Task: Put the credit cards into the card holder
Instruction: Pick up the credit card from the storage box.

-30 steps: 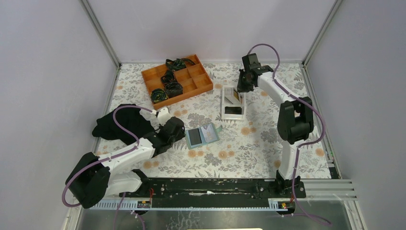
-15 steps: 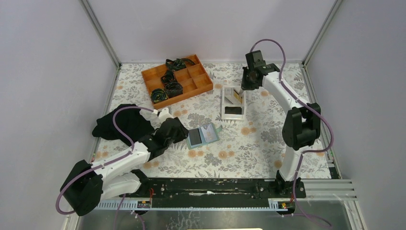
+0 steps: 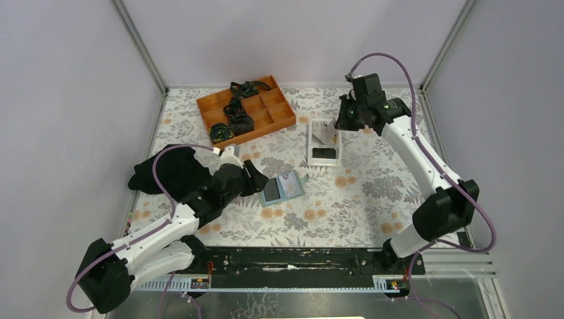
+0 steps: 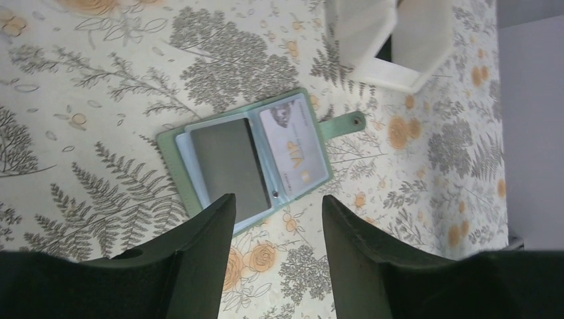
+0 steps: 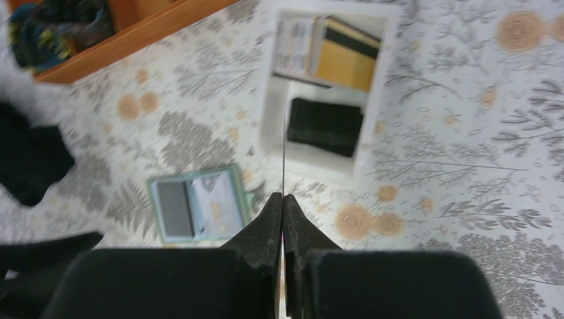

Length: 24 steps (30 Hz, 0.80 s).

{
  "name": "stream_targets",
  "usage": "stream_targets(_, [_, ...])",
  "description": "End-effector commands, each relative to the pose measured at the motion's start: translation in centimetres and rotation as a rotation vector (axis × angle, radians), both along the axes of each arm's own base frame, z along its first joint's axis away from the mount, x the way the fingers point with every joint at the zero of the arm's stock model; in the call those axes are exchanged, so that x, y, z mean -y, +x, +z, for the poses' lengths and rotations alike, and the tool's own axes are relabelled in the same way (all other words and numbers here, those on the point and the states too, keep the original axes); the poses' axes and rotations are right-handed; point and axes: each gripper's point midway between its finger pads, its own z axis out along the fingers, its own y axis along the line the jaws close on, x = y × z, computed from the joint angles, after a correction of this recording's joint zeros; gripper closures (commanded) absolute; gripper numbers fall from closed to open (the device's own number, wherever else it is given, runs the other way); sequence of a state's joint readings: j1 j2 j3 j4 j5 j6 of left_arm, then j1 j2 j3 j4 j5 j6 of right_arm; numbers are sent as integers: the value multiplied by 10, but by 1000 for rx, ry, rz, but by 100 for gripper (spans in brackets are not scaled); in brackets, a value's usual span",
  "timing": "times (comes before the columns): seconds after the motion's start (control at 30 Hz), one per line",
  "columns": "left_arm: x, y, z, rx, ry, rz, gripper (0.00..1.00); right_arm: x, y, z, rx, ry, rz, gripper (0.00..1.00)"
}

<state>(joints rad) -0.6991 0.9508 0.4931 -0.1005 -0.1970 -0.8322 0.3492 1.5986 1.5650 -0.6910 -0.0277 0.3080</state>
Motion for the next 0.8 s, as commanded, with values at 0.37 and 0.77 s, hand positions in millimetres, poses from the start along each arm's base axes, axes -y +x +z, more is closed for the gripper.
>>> stream_targets(0.37, [42, -19, 82, 209, -156, -333, 27, -87, -154, 30, -166, 364, 512, 100])
stream_targets(0.77, [60, -54, 95, 202, -258, -553, 24, -119, -223, 36, -281, 557, 715, 100])
